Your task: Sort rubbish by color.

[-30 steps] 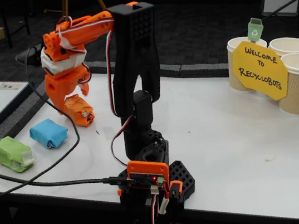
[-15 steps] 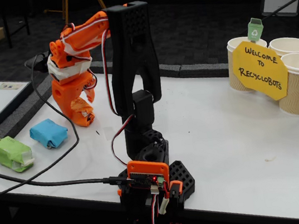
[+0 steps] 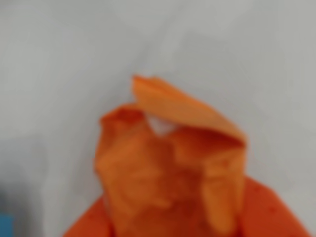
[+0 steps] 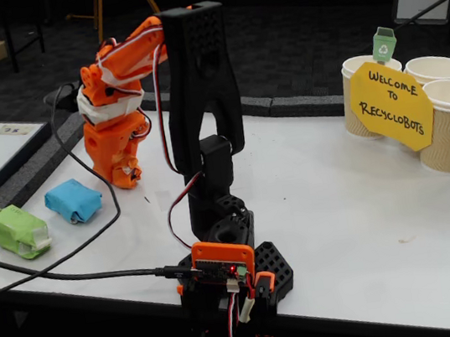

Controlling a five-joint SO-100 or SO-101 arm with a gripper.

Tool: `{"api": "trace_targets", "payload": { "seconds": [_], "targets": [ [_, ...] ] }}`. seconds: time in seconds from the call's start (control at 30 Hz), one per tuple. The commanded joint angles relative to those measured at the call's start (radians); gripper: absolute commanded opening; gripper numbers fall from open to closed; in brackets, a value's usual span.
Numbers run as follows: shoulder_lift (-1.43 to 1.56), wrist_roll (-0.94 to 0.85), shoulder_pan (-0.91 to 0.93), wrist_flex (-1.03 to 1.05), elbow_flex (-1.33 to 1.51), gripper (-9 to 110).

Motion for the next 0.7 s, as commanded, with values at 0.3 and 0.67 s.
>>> {"api": "trace_targets", "payload": {
  "seconds": [0.3,0.67],
  "targets": [
    [0.014,-0.176,0.029,0.118,-0.126,0],
    [0.100,-0.476,0.029,0.465,-0.388,0]
  ]
}}
